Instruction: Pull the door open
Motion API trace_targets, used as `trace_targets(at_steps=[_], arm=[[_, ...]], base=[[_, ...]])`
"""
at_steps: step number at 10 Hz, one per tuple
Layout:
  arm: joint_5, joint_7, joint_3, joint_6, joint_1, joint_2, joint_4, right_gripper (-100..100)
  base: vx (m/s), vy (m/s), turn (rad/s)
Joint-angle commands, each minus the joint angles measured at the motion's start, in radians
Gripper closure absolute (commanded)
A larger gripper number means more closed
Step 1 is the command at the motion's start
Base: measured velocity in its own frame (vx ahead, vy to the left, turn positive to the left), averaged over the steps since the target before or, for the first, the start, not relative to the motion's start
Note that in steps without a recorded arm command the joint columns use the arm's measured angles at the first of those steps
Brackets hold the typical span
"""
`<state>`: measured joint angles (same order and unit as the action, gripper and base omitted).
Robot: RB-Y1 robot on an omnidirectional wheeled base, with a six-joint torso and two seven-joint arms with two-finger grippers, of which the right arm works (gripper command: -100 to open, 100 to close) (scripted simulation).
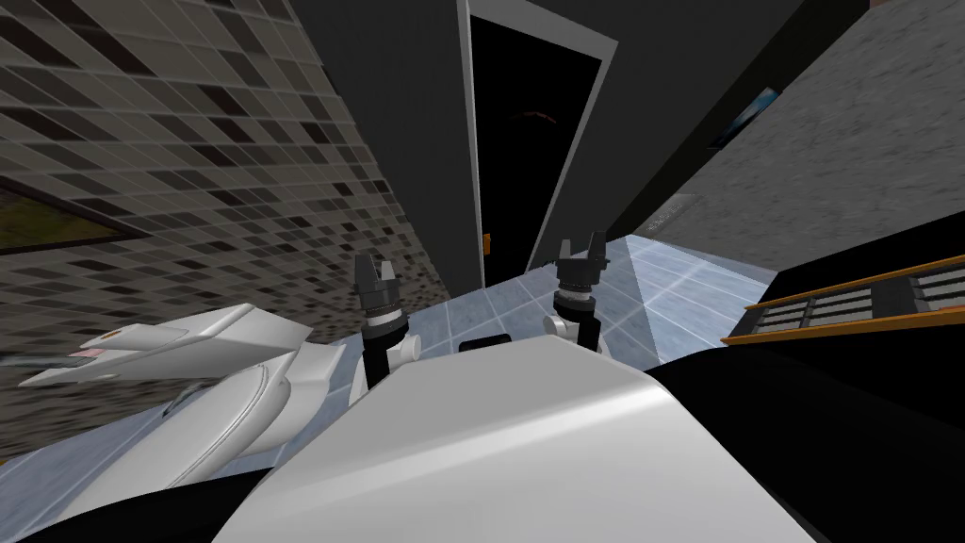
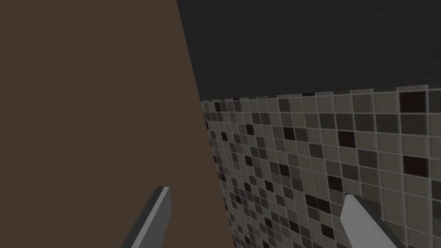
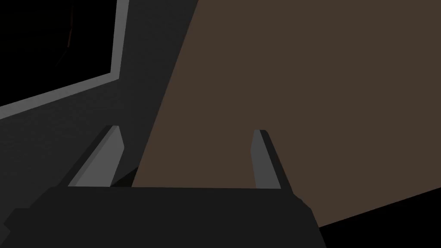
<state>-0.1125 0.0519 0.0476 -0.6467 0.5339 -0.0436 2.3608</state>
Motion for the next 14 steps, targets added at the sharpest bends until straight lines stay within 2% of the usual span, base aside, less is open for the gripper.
trace_targets(at_steps=[1, 3, 9, 14], arm=[[0.017, 0.019, 0.002, 0.004, -0.010, -0.009, -0.028, -100], [0.046, 0.052, 0.005, 0.010, -0.028, -0.023, -0.077, -100], [0.111, 0.124, 0.011, 0.024, -0.068, -0.053, -0.183, -100], [0.180, 0.202, 0.018, 0.039, -0.110, -0.083, -0.298, -100]], base=[[0.055, 0.006, 0.025], [0.134, 0.013, 0.017], [0.094, 0.008, 0.015], [0.099, 0.006, 0.019]])
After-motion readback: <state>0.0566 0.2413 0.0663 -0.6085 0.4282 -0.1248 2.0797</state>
